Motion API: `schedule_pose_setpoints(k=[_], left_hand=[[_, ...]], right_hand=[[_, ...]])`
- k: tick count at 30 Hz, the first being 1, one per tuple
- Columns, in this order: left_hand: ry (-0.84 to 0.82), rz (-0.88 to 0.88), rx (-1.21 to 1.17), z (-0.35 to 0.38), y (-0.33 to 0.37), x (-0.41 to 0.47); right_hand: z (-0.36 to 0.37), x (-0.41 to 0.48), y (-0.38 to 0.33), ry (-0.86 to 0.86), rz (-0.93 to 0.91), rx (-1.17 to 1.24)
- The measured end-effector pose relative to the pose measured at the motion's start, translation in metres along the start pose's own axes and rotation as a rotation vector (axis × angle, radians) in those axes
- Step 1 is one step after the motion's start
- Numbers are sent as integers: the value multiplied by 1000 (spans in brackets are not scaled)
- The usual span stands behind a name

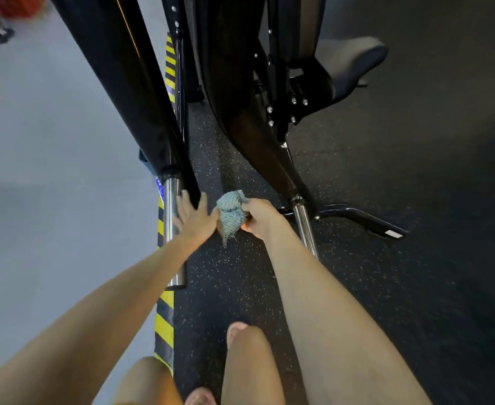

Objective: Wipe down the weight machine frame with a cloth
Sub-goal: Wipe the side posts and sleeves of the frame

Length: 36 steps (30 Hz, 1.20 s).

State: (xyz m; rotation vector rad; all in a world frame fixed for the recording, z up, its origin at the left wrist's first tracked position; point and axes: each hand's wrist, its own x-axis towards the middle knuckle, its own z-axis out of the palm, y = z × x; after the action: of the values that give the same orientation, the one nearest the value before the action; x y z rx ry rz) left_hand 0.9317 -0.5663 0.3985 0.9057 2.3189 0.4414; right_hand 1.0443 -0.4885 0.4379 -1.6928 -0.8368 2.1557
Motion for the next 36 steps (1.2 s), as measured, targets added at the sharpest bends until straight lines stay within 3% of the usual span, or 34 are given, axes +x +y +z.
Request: schedule_pose_setpoints(k=[2,4,7,10,16,21,28,36], left_hand=[[-132,-81,-454,-2,31,-28],[-329,-280,-814,-13,56,-60],[-516,-160,-716,-31,75,-108],[-473,-107,-650,-45,84,-138],[-402,-74,-650,-94,96,-183],[-512,-129,-593,-129,84,-213],[-385,-314,-684,-197,23,-245],[35,-436,-861,-278,-77,-285]], right_hand=[[-12,-27,-5,-17,-7,64],[-31,-54,-5,-47,-26,141],[-61,-93,-3,-92,4,242],[-69,-131,-8,-96,-27,157],[-54,-193,-5,122,-67,46],[-50,-243,-6,-21,24,82],[40,-275,18,-121,168,-110],[173,-313,46,-372,178,-367]])
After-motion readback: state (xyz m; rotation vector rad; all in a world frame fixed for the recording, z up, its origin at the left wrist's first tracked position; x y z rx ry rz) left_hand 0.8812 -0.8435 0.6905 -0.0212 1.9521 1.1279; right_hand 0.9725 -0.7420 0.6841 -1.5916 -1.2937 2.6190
